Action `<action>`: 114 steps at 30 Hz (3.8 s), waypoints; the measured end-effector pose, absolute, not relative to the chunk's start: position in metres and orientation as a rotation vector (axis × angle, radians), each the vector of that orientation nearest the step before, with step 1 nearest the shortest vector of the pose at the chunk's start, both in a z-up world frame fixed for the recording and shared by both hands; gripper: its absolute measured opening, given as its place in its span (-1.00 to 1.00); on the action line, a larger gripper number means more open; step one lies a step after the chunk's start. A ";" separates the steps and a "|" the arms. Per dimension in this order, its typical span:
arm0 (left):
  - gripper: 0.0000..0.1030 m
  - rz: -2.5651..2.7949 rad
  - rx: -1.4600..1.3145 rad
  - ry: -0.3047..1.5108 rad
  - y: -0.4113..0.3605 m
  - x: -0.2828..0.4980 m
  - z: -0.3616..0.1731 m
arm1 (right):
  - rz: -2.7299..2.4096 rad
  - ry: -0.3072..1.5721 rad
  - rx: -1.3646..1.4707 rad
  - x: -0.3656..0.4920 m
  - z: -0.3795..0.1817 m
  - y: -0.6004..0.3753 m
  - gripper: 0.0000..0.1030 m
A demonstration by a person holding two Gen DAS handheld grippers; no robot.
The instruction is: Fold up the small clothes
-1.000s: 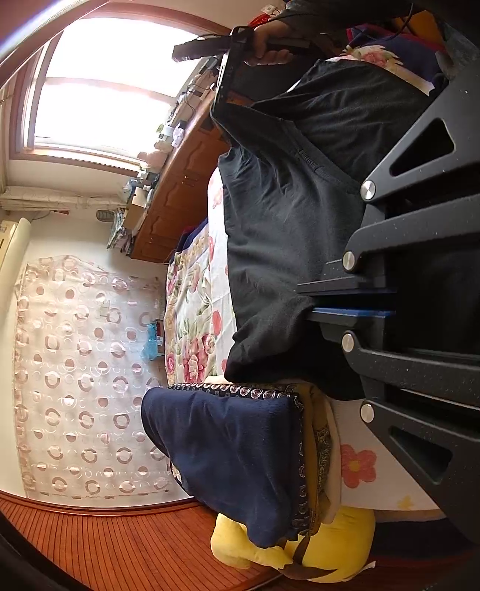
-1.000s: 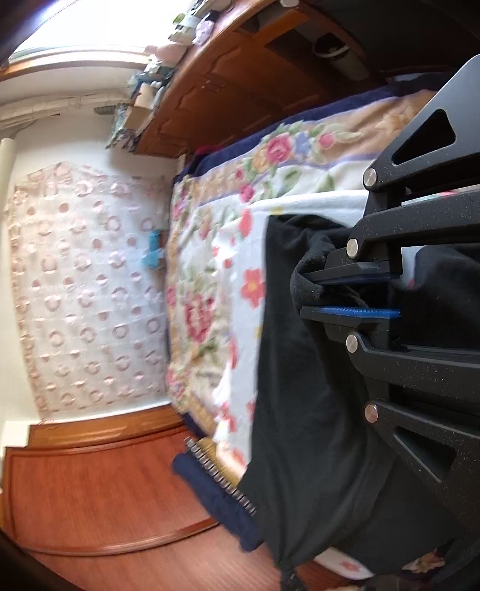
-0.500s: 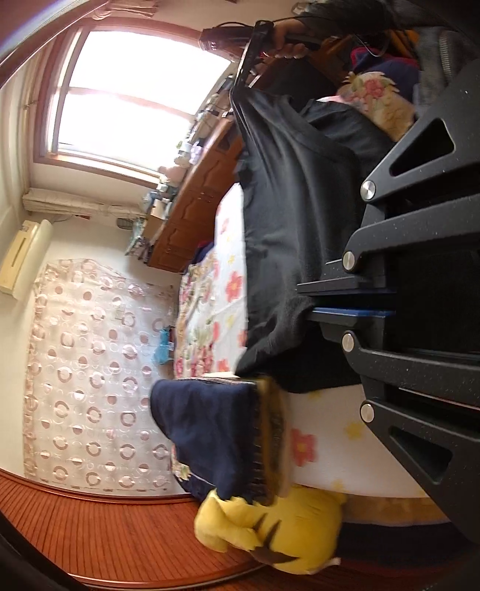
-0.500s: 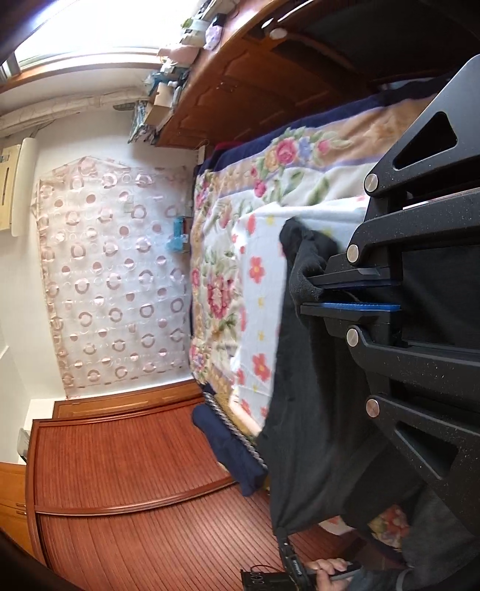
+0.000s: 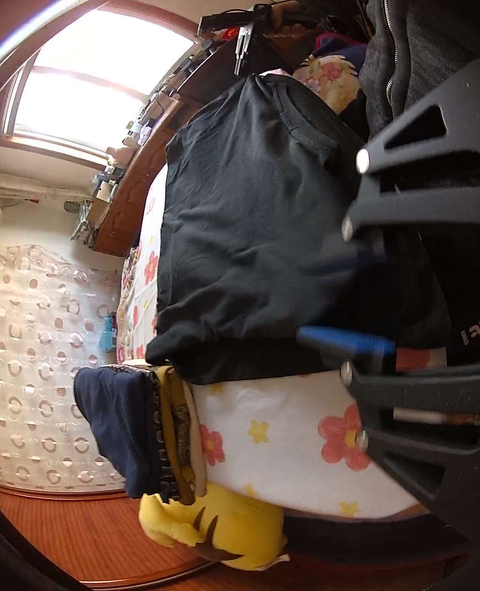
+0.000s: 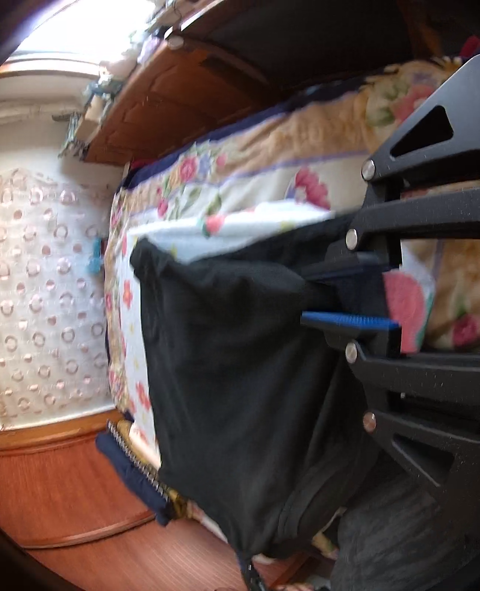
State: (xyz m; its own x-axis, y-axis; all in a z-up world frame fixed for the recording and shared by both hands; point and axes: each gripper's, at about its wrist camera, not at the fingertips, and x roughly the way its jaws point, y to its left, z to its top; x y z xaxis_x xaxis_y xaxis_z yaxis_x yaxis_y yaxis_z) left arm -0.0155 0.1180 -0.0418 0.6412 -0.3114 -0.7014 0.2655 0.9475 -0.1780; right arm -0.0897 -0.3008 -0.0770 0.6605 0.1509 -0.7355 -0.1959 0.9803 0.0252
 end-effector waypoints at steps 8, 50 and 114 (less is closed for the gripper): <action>0.45 -0.309 -0.052 0.811 0.117 -0.006 -0.050 | 0.128 0.781 -0.051 -0.078 -0.075 -0.300 -0.32; 0.47 -0.240 -0.082 0.872 0.125 0.003 -0.081 | 0.183 0.708 -0.105 -0.088 -0.062 -0.284 -0.78; 0.52 -0.506 -0.003 0.651 0.025 0.050 0.015 | 0.478 0.581 -0.090 -0.033 -0.078 -0.170 0.16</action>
